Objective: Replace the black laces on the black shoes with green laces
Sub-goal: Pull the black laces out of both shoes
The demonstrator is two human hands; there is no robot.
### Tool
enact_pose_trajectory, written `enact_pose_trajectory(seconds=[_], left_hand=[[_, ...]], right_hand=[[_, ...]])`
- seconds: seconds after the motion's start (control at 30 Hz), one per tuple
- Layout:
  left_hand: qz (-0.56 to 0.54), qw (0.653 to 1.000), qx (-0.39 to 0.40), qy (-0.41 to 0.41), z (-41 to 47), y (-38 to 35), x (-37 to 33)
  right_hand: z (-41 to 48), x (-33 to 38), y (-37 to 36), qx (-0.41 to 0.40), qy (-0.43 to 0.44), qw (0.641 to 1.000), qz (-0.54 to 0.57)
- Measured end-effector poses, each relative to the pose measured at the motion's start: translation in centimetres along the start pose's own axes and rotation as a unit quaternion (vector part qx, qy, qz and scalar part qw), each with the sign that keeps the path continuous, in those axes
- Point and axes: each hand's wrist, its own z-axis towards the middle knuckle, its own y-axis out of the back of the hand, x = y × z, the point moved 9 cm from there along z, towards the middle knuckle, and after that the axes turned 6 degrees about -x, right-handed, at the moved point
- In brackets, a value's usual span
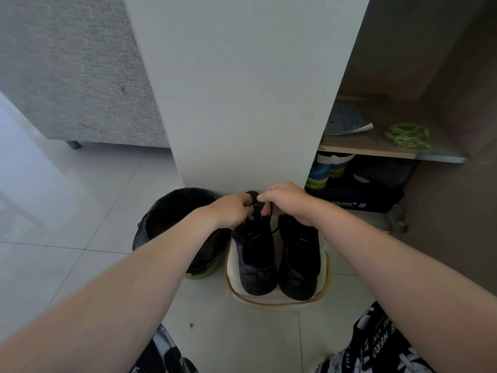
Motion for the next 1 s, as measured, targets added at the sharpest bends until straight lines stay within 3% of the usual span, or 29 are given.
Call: enact_pose_trajectory(seconds=[0.07,0.17,0.23,0.3,0.43,0.57,0.77,0.9,1.0], left_hand=[[-0.001,1.000,0.003,-0.002,-0.1,-0.1,0.2],[-0.007,1.000,0.012,0.001,-0.2,-0.3,0.3],[-0.020,1.000,0.008,0.005,-0.1,-0.2,0.2],[-0.027,1.000,-0.001,0.003,-0.2,0.0,0.1],[0.009,0.998,-0.052,-0.041,-0.3,1.4,-1.2],[-0.099,0.989,-0.102,-0.045,-0.1,3.0,-2.8],[-0.168,0.979,-0.106,-0.045,-0.1,4.0,-2.0],[-0.118,0.986,-0.115,-0.035,0.3,3.8,-1.5],[-0.039,0.995,-0.079,-0.044,0.0,3.3,-1.3]], right_hand=[[0.1,-0.5,-0.1,0.004,0.006,1.000,-0.004],[0.2,0.5,0.8,-0.030,0.067,0.985,-0.154],[0.2,1.3,0.9,-0.032,0.103,0.975,-0.195],[0.4,1.0,0.8,-0.026,0.094,0.985,-0.145],[0.1,-0.4,-0.1,0.061,0.026,0.994,0.092],[0.6,-0.4,0.2,0.040,0.046,0.996,0.058],[1.3,-2.6,0.7,0.020,0.065,0.979,-0.193],[1.4,-3.2,0.1,0.038,0.033,0.996,-0.079],[1.3,-3.1,-0.1,0.034,-0.011,0.999,0.003]])
